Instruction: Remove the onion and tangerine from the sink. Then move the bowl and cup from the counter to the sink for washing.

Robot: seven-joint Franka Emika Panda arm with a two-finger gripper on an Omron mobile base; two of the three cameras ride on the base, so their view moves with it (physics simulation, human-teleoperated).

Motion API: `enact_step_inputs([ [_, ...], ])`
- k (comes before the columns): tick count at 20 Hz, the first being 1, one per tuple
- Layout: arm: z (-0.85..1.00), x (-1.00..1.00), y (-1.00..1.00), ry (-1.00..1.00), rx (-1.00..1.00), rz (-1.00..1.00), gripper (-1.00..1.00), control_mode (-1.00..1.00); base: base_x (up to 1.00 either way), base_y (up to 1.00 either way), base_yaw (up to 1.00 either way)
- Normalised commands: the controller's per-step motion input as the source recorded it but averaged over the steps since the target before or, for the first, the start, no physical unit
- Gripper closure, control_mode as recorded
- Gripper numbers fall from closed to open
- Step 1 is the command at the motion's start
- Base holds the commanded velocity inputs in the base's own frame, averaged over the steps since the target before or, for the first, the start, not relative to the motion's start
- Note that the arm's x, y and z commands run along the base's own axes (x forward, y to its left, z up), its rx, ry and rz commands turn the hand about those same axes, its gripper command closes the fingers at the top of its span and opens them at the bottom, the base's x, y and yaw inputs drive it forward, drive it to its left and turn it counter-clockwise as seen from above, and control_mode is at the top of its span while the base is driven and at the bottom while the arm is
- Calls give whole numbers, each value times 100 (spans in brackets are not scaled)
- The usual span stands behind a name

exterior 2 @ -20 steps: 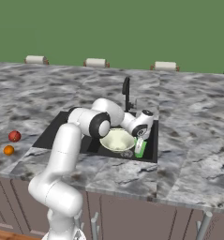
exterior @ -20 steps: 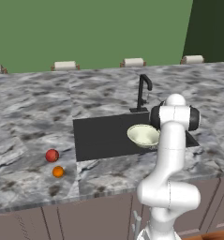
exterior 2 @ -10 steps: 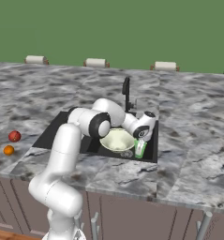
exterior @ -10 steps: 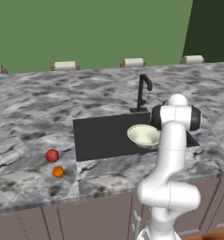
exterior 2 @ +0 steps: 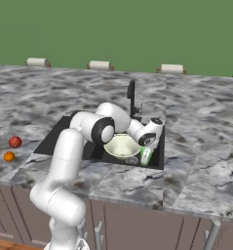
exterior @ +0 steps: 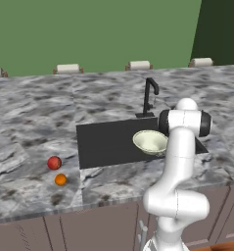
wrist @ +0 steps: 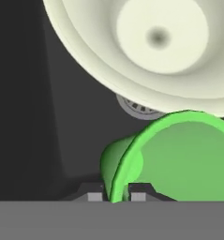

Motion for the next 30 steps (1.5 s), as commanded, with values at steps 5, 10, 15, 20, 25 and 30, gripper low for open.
enact_step_inputs([
  [5, -24, -29, -1, 0, 0, -3, 100, -100, 0, 0, 0],
  [10, -20, -15, 0, 0, 0, -1, 100, -100, 0, 0, 0],
  [15, -11, 0, 0, 0, 0, 0, 100, -100, 0, 0, 0],
  [20, -12, 0, 0, 0, 0, 0, 100, -100, 0, 0, 0],
  [25, -18, -3, 0, 0, 0, 0, 100, -100, 0, 0, 0],
  [30, -21, -4, 0, 0, 0, 0, 100, -100, 0, 0, 0],
])
